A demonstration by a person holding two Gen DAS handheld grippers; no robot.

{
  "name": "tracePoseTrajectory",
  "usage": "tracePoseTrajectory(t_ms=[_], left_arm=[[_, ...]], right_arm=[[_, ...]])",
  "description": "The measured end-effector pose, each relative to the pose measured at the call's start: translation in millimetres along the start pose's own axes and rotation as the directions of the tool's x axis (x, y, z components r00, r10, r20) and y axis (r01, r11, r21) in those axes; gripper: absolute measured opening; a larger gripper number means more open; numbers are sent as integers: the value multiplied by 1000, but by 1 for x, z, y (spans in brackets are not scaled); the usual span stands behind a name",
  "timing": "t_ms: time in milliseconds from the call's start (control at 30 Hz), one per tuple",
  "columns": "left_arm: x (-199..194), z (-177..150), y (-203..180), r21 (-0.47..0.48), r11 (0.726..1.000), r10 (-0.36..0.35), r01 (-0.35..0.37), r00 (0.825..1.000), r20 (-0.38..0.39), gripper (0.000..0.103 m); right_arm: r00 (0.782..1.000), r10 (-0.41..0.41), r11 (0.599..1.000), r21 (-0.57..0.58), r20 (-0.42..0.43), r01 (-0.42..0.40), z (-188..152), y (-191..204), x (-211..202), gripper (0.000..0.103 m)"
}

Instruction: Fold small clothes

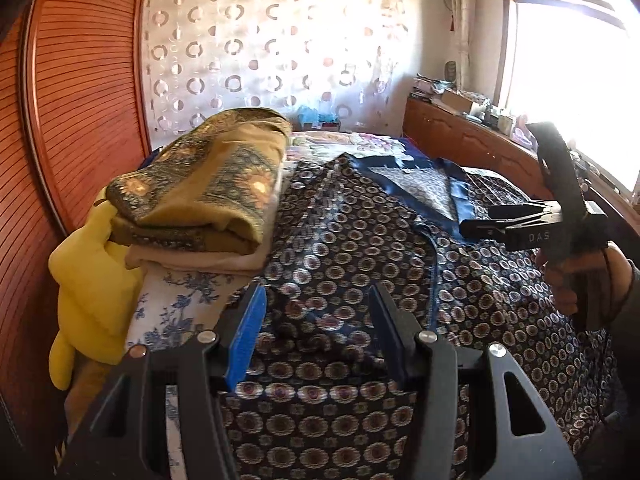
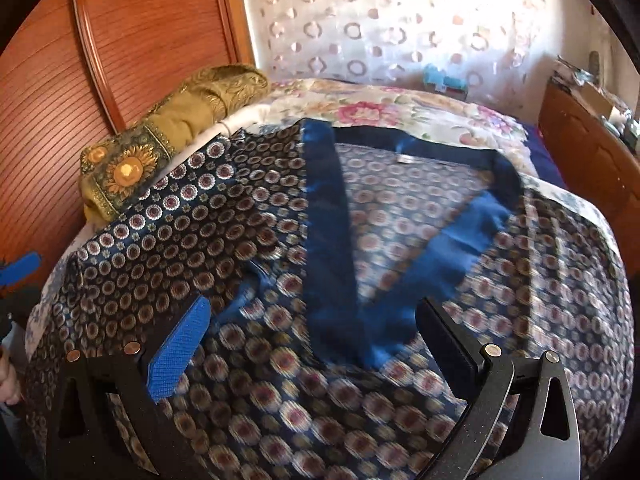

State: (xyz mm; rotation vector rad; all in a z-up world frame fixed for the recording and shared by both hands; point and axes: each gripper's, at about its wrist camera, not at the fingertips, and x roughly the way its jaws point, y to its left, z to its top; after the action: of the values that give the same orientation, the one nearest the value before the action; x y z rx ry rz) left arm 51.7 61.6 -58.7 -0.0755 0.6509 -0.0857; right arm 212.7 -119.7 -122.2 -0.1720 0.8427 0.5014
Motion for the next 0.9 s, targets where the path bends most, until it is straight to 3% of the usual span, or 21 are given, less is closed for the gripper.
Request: tracePoseTrajectory(t_ms=[600, 900], left_arm=[[-11, 5, -37, 58, 997, -44, 43, 999, 19, 53], [-15, 2, -54, 74, 995, -74, 72, 997, 30, 53]], right_arm=[[991, -97, 994, -67, -95, 91, -19, -7, 22, 103], [991, -100, 993, -66, -88, 95, -23, -5, 21, 103]])
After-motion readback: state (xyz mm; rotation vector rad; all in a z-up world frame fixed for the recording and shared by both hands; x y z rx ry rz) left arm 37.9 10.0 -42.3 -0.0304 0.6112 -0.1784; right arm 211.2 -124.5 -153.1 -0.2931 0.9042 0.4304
